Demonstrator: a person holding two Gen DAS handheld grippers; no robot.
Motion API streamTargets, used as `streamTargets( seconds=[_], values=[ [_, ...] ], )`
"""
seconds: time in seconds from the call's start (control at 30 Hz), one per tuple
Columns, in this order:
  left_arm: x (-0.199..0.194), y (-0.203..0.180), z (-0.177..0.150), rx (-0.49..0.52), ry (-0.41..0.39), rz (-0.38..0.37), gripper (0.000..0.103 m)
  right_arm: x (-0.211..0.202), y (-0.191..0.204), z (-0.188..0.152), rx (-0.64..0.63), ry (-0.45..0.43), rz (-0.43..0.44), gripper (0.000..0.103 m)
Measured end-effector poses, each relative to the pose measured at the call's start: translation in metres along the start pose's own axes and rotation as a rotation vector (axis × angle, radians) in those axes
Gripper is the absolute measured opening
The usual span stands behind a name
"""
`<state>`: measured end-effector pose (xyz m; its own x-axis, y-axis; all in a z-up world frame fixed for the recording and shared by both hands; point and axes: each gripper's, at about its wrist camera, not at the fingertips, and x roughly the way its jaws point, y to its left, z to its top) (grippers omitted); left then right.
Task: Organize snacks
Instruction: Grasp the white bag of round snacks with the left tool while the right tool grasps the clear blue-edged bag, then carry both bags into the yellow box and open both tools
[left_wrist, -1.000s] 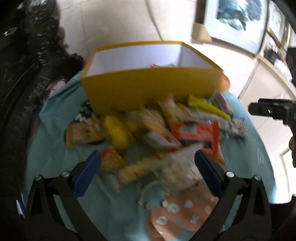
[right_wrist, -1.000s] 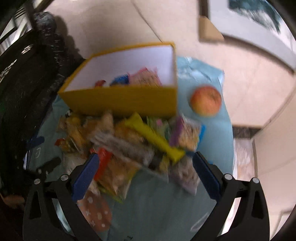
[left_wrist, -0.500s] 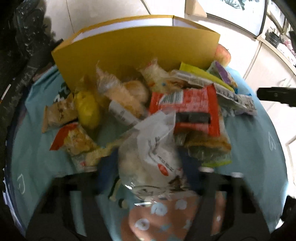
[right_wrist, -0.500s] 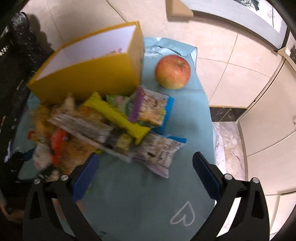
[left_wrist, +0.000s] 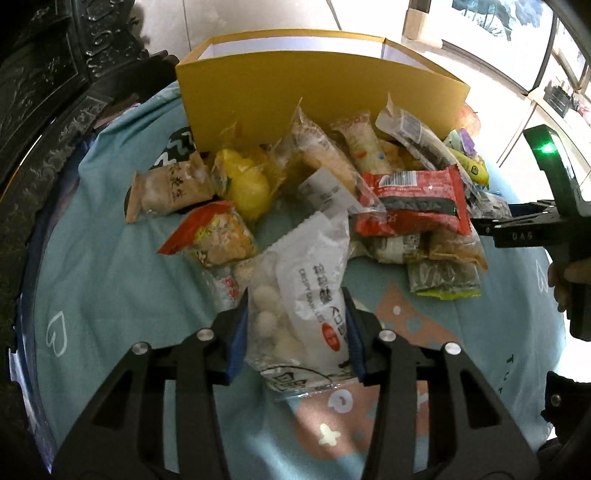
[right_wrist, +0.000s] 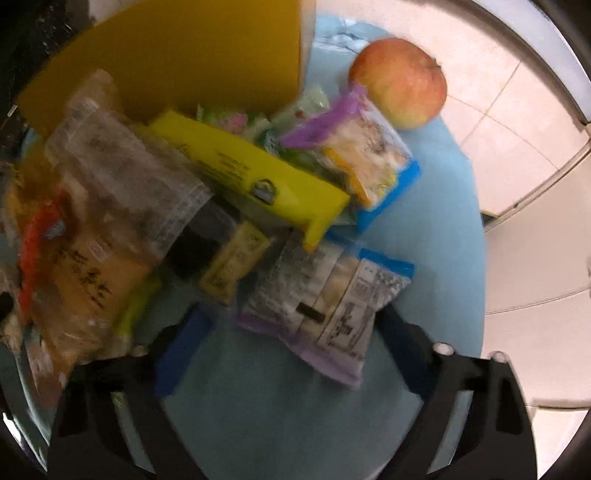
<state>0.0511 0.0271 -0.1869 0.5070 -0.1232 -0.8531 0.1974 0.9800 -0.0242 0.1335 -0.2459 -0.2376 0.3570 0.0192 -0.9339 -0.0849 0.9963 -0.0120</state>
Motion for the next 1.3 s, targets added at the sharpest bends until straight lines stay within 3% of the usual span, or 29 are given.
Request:
streamTargets(
  seconds=[0.03,0.13,0.5,0.9,1.3],
  values=[
    [0.001,-0.001,0.001,-0.001,0.002,-0.001,0.046,-0.001,0.0,0.001,-0.011,-0.006,0.007,0.066],
    [0.003,-0.001,0.002,-0.013,0.008,-0.002,0.047,-0.004,-0.005,-0.002,-0.014,-0.008,0.039,0.061],
    [-0.009,-0.002,0.011,-0.031,-0.031,-0.033,0.048,-0.051,-0.028,-0.038,0.048,-0.097,0.22,0.06],
    [-0.05,-0.005,0.027,-0.026,-0.139,-0.029,0.048,-0.132,0.016,-0.015,-0.029,-0.23,0.273,0.061],
    [-0.126,0.004,0.054,-0.053,-0.34,-0.048,0.041,-0.191,0.031,-0.008,-0.068,-0.346,0.314,0.061]
  ],
)
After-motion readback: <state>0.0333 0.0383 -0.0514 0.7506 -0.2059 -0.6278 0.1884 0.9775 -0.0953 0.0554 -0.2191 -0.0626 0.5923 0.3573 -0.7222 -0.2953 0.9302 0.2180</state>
